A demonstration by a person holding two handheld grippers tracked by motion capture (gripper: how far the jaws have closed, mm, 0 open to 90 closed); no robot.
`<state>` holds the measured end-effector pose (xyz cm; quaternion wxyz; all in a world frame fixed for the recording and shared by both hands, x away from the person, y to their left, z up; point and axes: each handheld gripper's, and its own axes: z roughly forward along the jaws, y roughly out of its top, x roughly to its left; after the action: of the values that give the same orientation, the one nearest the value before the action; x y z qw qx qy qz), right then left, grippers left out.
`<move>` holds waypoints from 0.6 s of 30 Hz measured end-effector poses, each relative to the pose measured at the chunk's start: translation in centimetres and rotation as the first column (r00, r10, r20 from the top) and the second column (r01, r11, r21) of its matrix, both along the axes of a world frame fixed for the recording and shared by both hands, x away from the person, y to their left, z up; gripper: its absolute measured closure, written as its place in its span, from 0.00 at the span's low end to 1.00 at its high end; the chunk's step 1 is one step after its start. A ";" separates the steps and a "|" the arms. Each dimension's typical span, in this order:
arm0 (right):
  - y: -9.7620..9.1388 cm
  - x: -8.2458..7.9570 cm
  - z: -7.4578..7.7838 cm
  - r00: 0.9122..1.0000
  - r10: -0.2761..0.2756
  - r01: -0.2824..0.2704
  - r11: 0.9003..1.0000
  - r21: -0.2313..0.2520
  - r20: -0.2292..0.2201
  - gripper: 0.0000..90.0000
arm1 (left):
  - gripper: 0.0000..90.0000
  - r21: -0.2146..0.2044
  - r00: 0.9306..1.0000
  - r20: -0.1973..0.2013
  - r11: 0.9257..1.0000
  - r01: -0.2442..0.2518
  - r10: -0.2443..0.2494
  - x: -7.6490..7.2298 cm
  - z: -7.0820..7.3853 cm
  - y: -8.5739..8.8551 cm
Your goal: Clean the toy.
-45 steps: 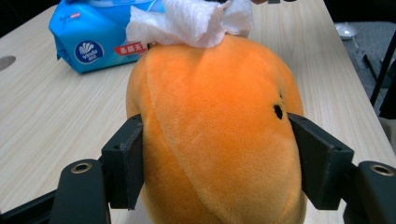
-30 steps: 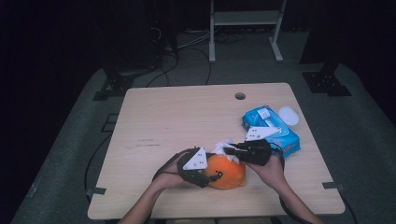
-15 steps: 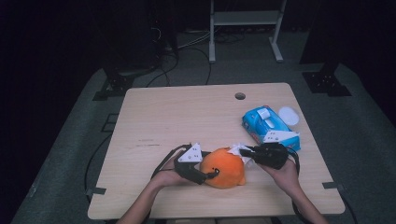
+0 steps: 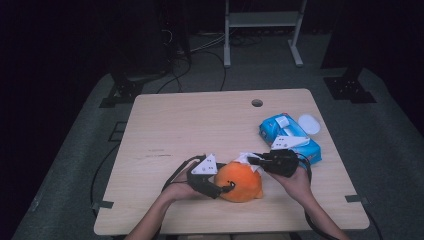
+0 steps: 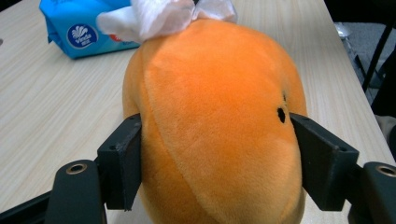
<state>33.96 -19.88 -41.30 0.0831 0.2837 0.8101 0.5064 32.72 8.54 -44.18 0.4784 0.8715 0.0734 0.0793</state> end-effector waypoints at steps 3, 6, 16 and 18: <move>-1.8 -0.4 -0.9 0.999 -0.028 0.029 0.999 0.032 -0.028 0.89 | 0.29 -0.005 1.000 -0.008 1.000 -0.011 0.011 0.1 -0.1 0.0; -2.6 -1.1 -1.3 0.998 -0.035 0.036 0.999 0.026 -0.045 0.89 | 0.29 -0.020 0.998 -0.049 0.999 -0.039 0.038 0.6 -0.2 0.3; -1.5 -3.5 -1.6 0.998 0.039 -0.038 0.999 0.014 -0.054 0.89 | 0.28 -0.032 0.992 -0.103 0.997 -0.073 0.070 1.3 -0.3 0.5; -0.2 -3.6 -0.8 0.997 0.069 -0.069 0.998 0.012 -0.020 0.89 | 0.28 -0.037 0.991 -0.110 0.996 -0.080 0.076 1.3 -0.3 0.4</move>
<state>30.32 -20.13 -42.07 0.0557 0.2610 0.8173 0.5107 34.06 8.93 -44.50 0.4880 0.8609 0.1351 0.0489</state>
